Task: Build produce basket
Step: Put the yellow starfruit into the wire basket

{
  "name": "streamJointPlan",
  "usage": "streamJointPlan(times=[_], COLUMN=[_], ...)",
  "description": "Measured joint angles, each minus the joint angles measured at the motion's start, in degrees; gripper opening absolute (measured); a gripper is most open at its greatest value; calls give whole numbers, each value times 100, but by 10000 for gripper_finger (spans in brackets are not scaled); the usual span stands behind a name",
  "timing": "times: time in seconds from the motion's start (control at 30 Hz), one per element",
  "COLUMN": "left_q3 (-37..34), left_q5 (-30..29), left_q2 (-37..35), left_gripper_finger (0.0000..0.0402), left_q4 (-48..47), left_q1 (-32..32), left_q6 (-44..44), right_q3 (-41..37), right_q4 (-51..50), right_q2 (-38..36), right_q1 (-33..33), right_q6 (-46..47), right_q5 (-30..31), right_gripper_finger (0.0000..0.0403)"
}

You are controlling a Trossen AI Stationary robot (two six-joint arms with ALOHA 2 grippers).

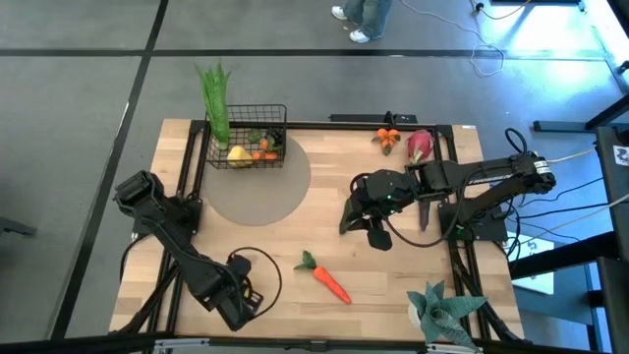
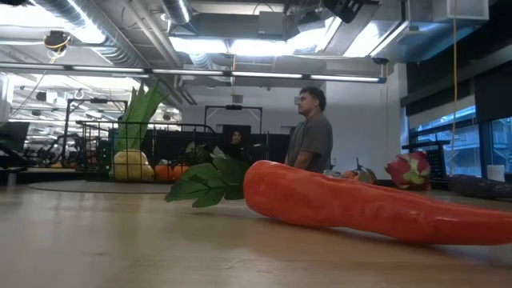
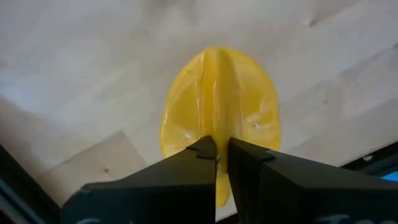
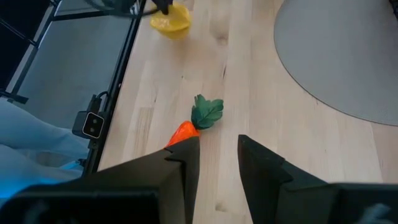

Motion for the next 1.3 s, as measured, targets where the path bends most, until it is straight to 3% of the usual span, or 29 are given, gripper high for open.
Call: streamJointPlan(times=[0.5, 0.7, 0.97, 1.3], left_q3=[7, 4, 6, 4], left_q5=[-2341, -3572, -4901, -5199], left_q2=[-1351, -1784, -2131, -2412], left_gripper_finger=[1, 1, 1, 1], left_q4=[-1670, -2538, -3047, -2920], left_q1=[362, 796, 1998, 3749], left_q6=[52, 85, 869, 2472], right_q3=[0, 0, 0, 0], right_q4=[0, 0, 0, 65], right_q2=[-2, -2, -1, -2], right_q1=[-4, -4, -4, -31], right_q6=[-32, -35, -37, -277], right_q5=[347, 347, 360, 363], right_gripper_finger=[97, 97, 97, 97])
